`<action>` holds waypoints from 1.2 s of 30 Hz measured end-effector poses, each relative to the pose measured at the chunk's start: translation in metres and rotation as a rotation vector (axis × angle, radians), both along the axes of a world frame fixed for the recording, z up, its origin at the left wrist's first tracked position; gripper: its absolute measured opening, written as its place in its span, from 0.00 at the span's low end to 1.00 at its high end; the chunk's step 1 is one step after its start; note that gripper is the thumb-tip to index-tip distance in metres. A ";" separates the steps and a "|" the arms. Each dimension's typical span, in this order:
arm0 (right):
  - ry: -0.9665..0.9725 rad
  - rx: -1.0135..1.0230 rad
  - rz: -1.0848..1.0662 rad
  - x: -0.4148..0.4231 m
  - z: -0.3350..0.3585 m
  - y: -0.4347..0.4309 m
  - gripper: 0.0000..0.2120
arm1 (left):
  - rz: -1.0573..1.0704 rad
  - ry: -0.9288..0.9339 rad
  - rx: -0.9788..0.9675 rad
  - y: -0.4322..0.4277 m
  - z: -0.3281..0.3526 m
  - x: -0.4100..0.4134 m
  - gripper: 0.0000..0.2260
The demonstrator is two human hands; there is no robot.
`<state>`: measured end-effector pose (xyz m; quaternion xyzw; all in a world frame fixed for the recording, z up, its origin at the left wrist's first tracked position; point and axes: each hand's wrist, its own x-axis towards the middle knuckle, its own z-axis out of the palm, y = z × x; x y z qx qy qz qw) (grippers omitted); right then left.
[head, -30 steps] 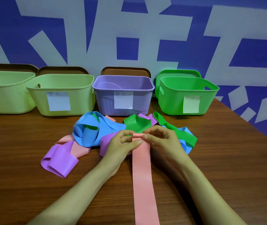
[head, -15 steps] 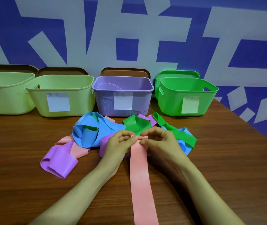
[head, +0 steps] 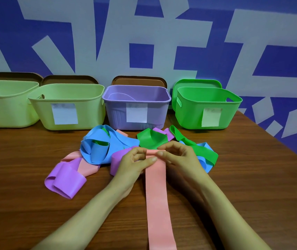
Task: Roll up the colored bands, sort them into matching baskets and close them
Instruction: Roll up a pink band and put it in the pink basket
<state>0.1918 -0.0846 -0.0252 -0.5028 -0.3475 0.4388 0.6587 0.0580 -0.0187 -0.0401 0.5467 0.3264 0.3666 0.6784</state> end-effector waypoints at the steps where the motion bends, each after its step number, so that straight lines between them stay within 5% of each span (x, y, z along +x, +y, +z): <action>1: -0.002 -0.003 0.002 0.000 0.000 0.000 0.06 | 0.011 0.006 0.009 0.000 0.000 0.000 0.11; 14: -0.039 -0.021 0.023 -0.004 0.003 -0.002 0.11 | 0.052 -0.067 -0.008 0.002 0.001 -0.001 0.04; 27: 0.026 -0.003 0.025 -0.008 0.008 -0.006 0.10 | 0.054 -0.081 0.120 0.004 0.001 -0.005 0.11; 36: -0.054 0.024 -0.027 -0.004 0.016 -0.008 0.08 | -0.062 0.006 -0.032 0.000 -0.001 -0.001 0.10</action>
